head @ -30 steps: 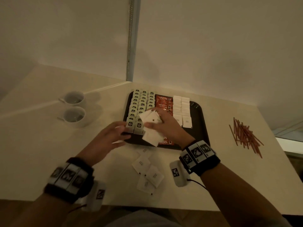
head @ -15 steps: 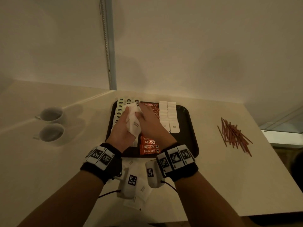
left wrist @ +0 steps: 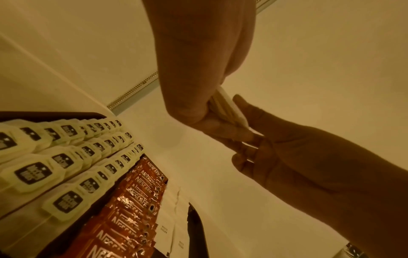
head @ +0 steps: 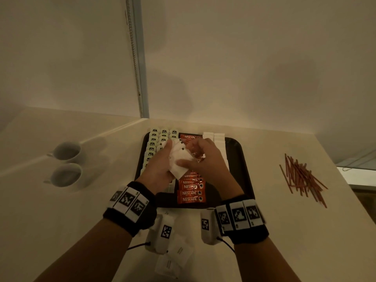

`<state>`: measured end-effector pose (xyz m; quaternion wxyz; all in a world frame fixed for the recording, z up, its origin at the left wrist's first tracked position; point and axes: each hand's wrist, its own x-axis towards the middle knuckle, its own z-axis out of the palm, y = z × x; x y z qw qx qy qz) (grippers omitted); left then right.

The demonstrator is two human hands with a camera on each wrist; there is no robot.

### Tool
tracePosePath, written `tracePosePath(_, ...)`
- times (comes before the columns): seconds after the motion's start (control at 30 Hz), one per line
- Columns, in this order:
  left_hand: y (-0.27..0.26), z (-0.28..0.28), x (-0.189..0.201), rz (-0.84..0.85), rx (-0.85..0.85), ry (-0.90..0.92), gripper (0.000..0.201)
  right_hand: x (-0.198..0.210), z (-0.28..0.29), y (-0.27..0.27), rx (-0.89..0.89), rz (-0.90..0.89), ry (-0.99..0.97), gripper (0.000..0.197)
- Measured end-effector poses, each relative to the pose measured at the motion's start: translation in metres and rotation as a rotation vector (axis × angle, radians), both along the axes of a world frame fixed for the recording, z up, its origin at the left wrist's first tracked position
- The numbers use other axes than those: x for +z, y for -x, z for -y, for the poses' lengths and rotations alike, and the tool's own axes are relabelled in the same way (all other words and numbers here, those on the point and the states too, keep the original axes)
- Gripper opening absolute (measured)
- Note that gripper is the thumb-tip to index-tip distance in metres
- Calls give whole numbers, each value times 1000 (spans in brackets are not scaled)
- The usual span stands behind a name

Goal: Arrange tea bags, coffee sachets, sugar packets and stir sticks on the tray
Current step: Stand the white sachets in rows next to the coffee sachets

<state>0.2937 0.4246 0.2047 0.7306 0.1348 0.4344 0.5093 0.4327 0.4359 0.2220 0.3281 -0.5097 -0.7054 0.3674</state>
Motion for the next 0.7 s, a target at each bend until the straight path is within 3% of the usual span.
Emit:
tracePosePath(0.13,-4,-6,-1,25,-2,33,47,-4,-9,-5,-7,-12,15,29)
tracePosePath(0.3,-5,-10,-3,34,-51,31,31,-17,-20,-14,-35,-14,93,9)
tracePosePath(0.5,-2,-13,-7,-207,-44,-72,27,-16,-26,-25,-173,-450,384,6)
tracePosePath(0.6,-2,-15,-9,-321,19,-123,37,-13,-24,-25,-155,-617,502,23)
tracePosePath(0.7,-1,-19,-7,-443,101,-151,37,-15,-20,-26,-25,-614,610,37)
